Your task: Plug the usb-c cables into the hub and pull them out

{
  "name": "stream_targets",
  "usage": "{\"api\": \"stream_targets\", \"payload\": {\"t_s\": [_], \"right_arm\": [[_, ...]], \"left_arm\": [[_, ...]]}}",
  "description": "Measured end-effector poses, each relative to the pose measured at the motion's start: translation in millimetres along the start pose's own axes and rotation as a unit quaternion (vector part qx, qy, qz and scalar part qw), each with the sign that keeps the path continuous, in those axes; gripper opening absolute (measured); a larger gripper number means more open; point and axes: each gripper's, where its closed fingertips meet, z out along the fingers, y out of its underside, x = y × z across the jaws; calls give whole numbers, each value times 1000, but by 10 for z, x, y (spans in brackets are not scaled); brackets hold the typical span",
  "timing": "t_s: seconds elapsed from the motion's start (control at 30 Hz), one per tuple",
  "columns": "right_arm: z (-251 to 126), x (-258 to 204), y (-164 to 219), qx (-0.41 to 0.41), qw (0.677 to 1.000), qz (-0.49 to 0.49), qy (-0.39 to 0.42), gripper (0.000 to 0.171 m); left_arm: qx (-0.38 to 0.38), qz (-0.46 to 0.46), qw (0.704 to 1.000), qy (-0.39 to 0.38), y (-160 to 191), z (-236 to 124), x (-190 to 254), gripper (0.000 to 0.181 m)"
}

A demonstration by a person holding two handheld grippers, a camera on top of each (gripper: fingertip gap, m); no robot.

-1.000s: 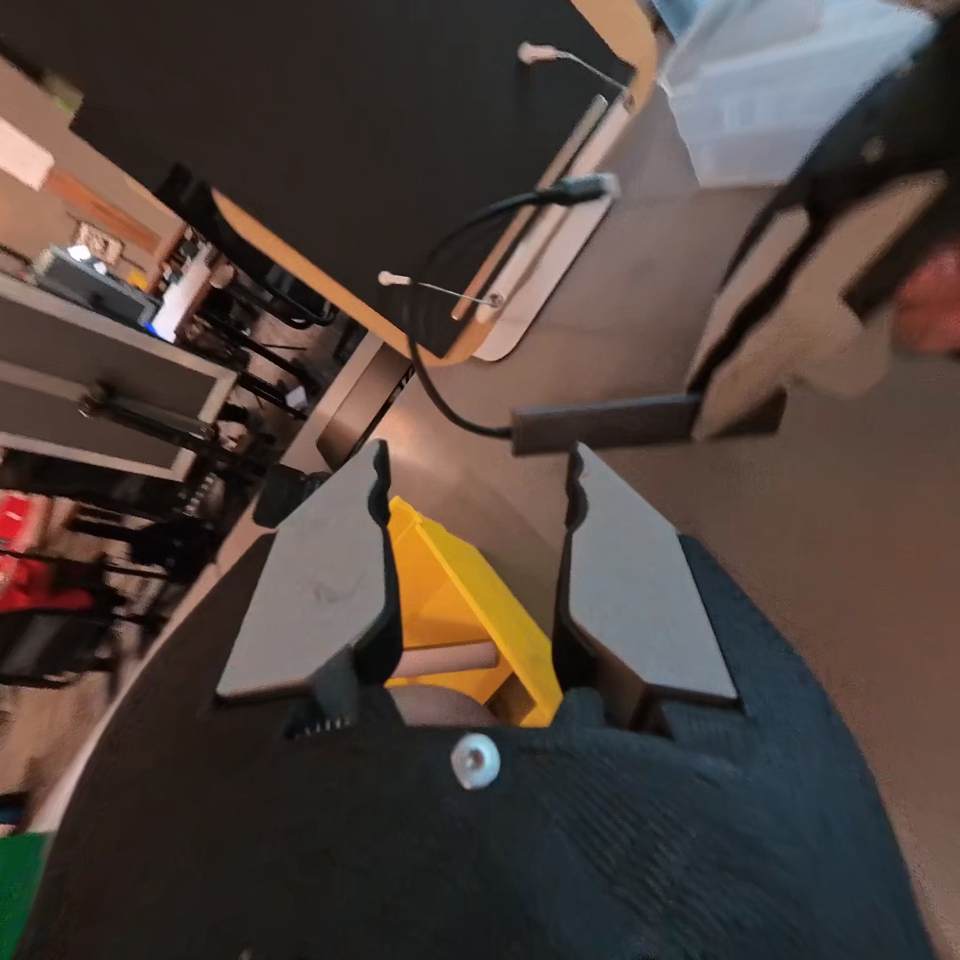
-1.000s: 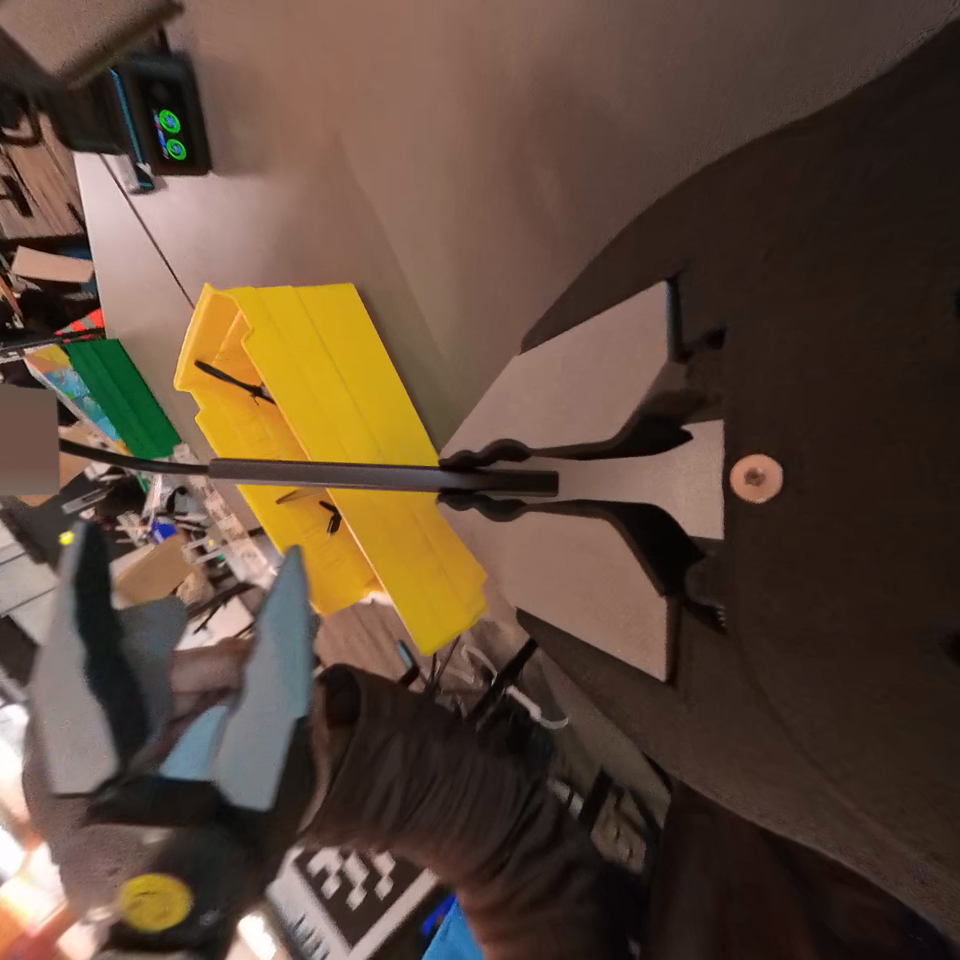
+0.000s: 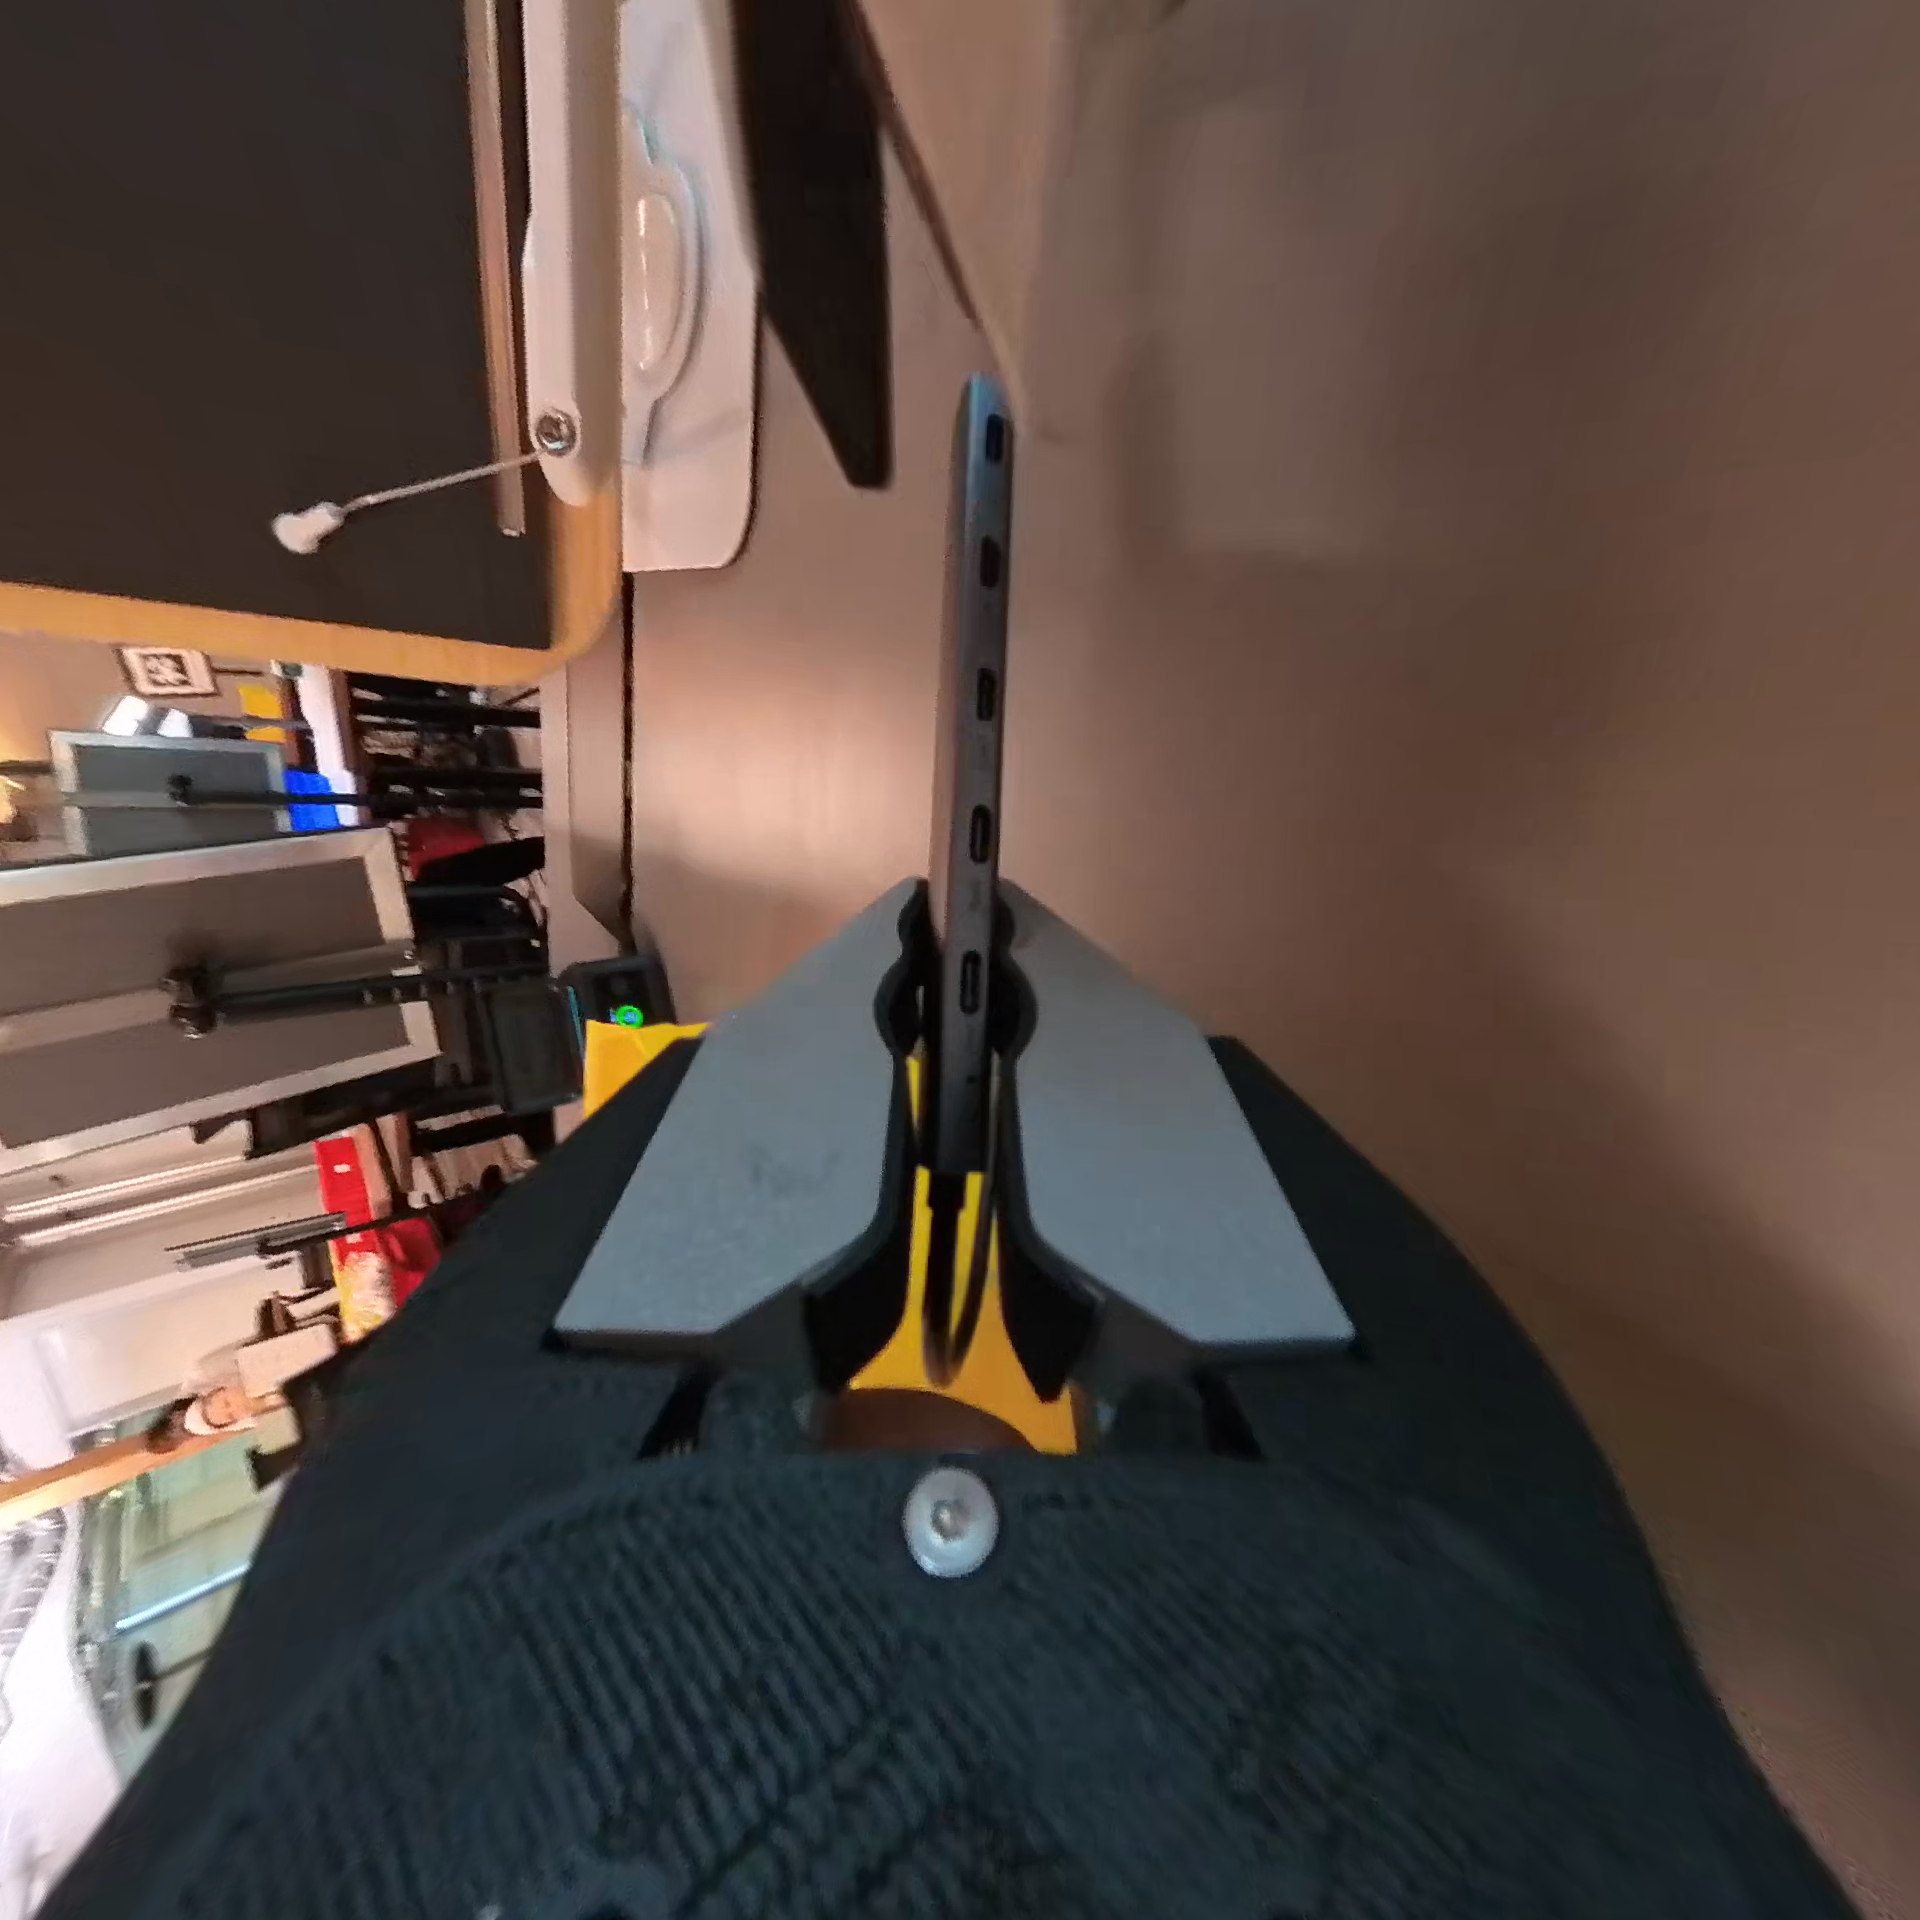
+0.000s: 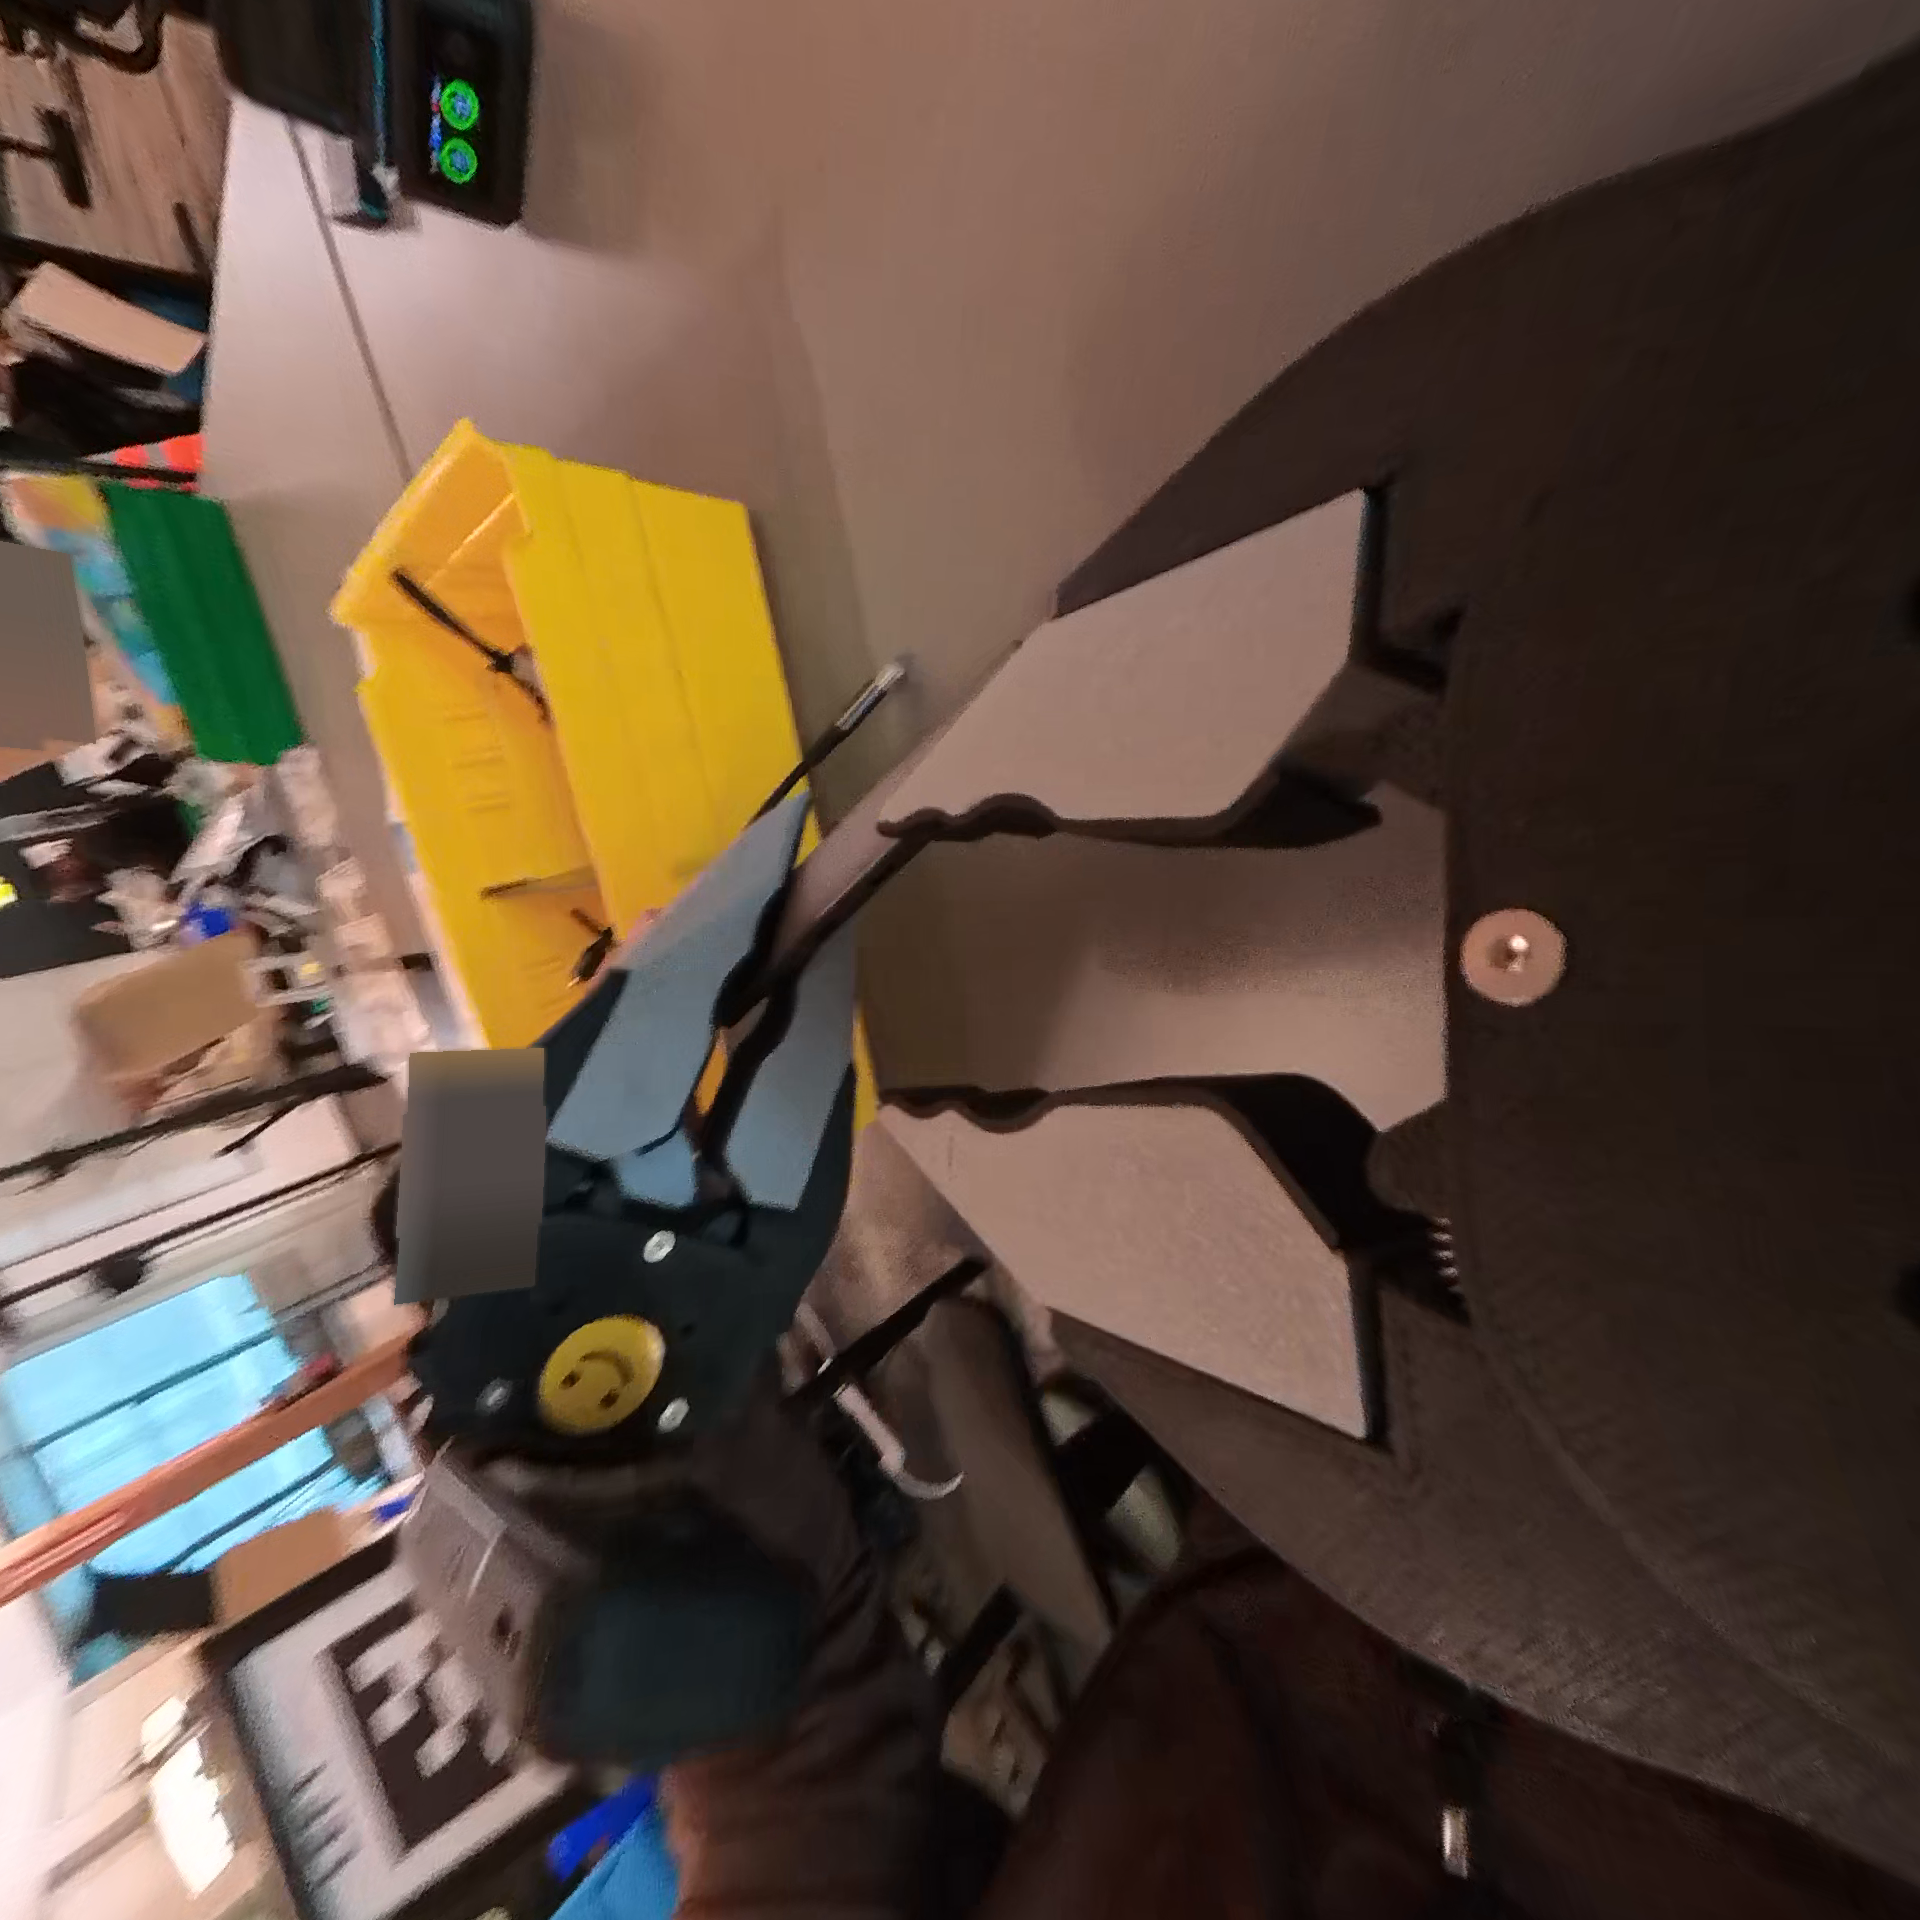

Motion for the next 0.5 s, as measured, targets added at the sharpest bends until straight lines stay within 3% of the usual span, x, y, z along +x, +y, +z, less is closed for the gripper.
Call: {"api": "stream_targets", "payload": {"t_s": [0.1, 0.2, 0.27, 0.37, 0.5], "right_arm": [[64, 88, 136, -45, 998, -34, 43, 46], [115, 91, 189, -58, 996, -46, 48, 55], [139, -34, 206, -60, 998, -35, 7, 45], [158, -194, 217, -64, 997, -32, -41, 38], [202, -148, 278, -84, 994, -66, -10, 32]], "left_arm": [[20, 49, 998, -24, -54, 11, -22, 6], [83, 156, 983, -44, -193, -56, 89, 6], [132, 238, 959, -84, -268, -151, 120, 6], [162, 235, 950, -128, -282, -266, 17, 6], [177, 234, 944, -152, -295, -376, -22, 6]]}}
